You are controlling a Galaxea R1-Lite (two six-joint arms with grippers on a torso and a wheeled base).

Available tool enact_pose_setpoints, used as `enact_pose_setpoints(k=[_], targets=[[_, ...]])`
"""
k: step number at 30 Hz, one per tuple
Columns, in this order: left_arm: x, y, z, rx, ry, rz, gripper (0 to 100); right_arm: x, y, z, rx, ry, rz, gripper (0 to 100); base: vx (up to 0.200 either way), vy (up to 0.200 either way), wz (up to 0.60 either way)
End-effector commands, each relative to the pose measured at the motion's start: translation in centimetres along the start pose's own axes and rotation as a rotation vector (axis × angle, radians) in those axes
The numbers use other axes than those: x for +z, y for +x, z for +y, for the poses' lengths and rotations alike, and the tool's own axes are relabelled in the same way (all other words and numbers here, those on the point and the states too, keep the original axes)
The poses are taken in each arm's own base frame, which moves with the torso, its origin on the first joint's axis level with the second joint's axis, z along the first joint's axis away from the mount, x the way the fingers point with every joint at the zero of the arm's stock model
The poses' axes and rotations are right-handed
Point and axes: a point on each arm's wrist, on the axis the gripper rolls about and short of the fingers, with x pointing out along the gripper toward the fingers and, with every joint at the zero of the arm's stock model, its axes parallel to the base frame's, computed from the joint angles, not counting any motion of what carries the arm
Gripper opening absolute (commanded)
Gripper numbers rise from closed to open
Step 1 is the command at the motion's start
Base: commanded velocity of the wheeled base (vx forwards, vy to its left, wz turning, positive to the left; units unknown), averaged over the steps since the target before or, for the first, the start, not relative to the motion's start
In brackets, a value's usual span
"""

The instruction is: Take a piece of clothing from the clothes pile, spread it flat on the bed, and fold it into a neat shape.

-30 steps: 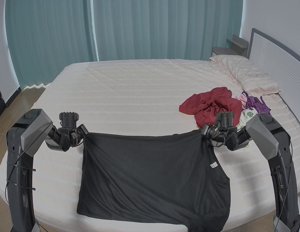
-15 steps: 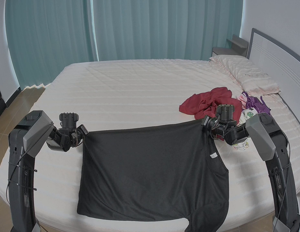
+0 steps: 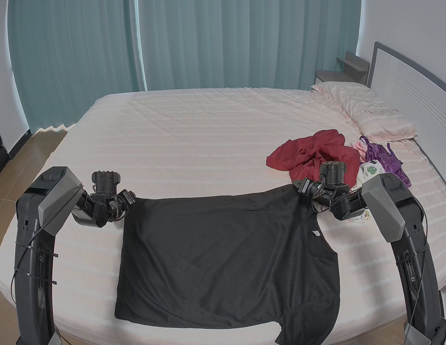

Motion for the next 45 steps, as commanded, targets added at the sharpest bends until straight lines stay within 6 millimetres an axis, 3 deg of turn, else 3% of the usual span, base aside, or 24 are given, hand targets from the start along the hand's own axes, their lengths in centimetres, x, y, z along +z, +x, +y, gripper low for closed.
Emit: enact_pose_setpoints(k=[1,7,8,9,10,13,14,16,18,20,24,25,28,29,35,39,45], targets=[[-0.1,-0.1,0.1,0.008,0.002,0.011,100,-0.3,-0.3,-0.5,-0.019,0.004,0.027,100,0.0,0.0,0.0],[2.5,-3.0,0.2,0.011,-0.017,-0.007,100,1.1,-2.5,-0.8,-0.058,0.015,0.056,100,0.0,0.0,0.0],[3.3,-4.8,0.4,0.006,-0.023,0.01,100,1.7,-3.8,-0.6,-0.065,0.029,0.066,100,0.0,0.0,0.0],[3.3,-4.8,0.4,0.006,-0.023,0.01,100,1.7,-3.8,-0.6,-0.065,0.029,0.066,100,0.0,0.0,0.0],[3.6,-7.0,0.7,-0.022,-0.027,0.044,100,1.7,-6.0,-0.6,-0.078,0.03,0.11,100,0.0,0.0,0.0],[3.1,-10.7,1.3,-0.065,-0.024,0.101,100,0.9,-9.1,-0.4,-0.036,0.032,0.174,100,0.0,0.0,0.0],[3.0,-10.9,1.3,-0.068,-0.024,0.102,100,0.8,-9.3,-0.5,-0.034,0.031,0.179,100,0.0,0.0,0.0],[2.1,-14.6,1.8,-0.124,-0.019,0.131,100,-0.6,-12.2,-0.2,0.009,0.019,0.185,100,0.0,0.0,0.0],[1.5,-15.9,1.7,-0.147,-0.012,0.137,100,-0.8,-13.2,0.1,0.031,0.016,0.168,100,0.0,0.0,0.0],[-1.1,-18.8,1.5,-0.177,0.01,0.173,100,-1.8,-16.0,0.5,0.038,0.007,0.169,100,0.0,0.0,0.0],[-4.2,-21.6,2.0,-0.192,0.003,0.24,100,-1.8,-19.2,0.9,0.012,0.009,0.178,100,0.0,0.0,0.0],[-5.8,-23.0,2.4,-0.195,-0.022,0.279,100,-1.9,-21.1,0.8,-0.003,0.013,0.186,100,0.0,0.0,0.0],[-7.3,-23.9,2.8,-0.188,-0.043,0.324,100,-2.1,-22.8,0.7,-0.01,0.037,0.203,100,-0.133,0.0,0.0],[-8.6,-24.5,3.3,-0.18,-0.049,0.361,100,-3.0,-24.4,0.8,-0.02,0.093,0.233,100,-0.2,0.0,0.0],[-10.5,-25.0,4.9,-0.145,-0.068,0.401,100,-5.4,-28.2,1.2,-0.037,0.21,0.307,100,-0.2,0.0,0.0],[-11.8,-24.5,5.8,-0.123,-0.064,0.434,100,-6.6,-29.3,0.8,-0.051,0.26,0.334,100,-0.2,0.0,0.0],[-13.2,-22.7,6.4,-0.088,-0.057,0.412,100,-7.6,-29.0,-0.3,-0.085,0.289,0.356,100,-0.2,0.0,0.0]])
